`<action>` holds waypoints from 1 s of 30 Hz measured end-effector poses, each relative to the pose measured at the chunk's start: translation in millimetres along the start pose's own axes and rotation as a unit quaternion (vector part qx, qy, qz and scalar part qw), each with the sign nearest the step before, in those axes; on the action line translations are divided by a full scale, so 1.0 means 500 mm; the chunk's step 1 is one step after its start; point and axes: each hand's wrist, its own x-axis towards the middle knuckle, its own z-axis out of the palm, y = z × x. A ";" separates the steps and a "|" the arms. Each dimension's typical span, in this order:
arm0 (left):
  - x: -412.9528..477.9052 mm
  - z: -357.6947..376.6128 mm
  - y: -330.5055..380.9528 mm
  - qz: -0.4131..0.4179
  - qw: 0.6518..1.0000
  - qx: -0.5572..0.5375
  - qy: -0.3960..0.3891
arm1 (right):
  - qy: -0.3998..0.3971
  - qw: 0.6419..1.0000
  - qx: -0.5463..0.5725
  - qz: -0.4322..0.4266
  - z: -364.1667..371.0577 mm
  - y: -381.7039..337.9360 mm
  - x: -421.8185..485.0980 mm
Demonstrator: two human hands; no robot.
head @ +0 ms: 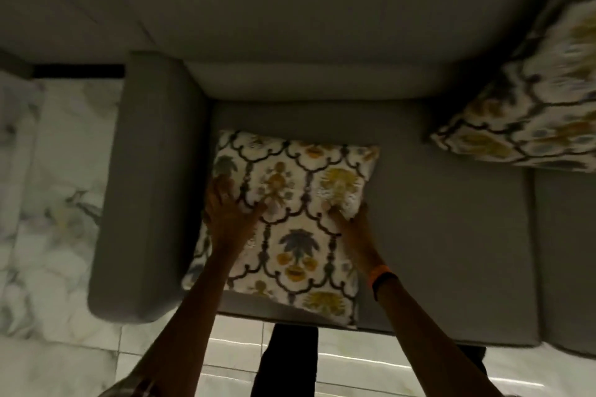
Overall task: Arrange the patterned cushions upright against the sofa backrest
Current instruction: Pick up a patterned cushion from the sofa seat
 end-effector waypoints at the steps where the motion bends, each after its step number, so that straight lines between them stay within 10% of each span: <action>1: 0.029 -0.022 -0.030 -0.072 0.994 -0.079 -0.035 | -0.004 1.000 0.012 0.012 0.025 0.000 0.002; 6: 0.105 -0.094 -0.065 -0.166 0.921 -0.288 -0.203 | 0.014 1.000 0.013 0.023 0.044 -0.051 0.012; 15: 0.193 -0.223 0.030 0.114 0.921 -0.371 -0.007 | 0.068 0.971 -0.001 -0.229 0.070 -0.290 0.097; 25: 0.259 -0.230 0.117 0.116 0.935 -0.335 -0.025 | 0.130 0.966 -0.007 -0.224 0.098 -0.354 0.131; 27: 0.223 -0.231 0.126 0.107 0.935 -0.337 -0.002 | 0.245 0.928 0.016 -0.281 0.127 -0.354 0.088; 30: 0.172 -0.225 0.159 0.140 0.957 -0.249 0.044 | 0.390 0.780 -0.095 -0.480 0.176 -0.359 0.070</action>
